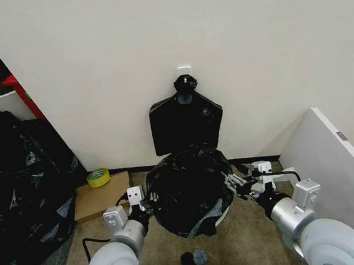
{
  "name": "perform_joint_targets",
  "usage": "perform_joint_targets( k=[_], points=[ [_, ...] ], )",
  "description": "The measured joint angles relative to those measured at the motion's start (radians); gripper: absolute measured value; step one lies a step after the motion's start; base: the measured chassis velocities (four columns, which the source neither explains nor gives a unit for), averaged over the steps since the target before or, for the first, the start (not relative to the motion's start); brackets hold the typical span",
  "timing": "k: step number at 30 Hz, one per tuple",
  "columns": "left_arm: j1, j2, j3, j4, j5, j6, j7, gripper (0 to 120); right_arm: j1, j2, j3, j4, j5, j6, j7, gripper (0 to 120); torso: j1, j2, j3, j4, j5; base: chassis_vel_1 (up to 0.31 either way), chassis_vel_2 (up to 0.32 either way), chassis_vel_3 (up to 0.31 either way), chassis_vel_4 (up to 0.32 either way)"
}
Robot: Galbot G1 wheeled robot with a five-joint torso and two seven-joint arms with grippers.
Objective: Place the garbage bag over the trash bin.
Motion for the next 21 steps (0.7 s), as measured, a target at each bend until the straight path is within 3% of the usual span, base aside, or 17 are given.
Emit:
perform_joint_targets(
  k=[11,21],
  points=[
    [-0.002,0.014,-0.001,-0.001,0.000,0.001,0.007,1,0.007,-0.004,-0.002,-0.002,-0.004,0.018,0.003,0,0.000,0.000,0.000,0.0000,0.0000,0.000,0.000,0.000,0.000],
    [0.001,0.004,-0.002,-0.001,-0.006,-0.006,0.019,1,0.004,-0.010,0.015,-0.030,-0.008,0.023,0.006,0,0.000,0.000,0.000,0.0000,0.0000,0.000,0.000,0.000,0.000]
  ],
)
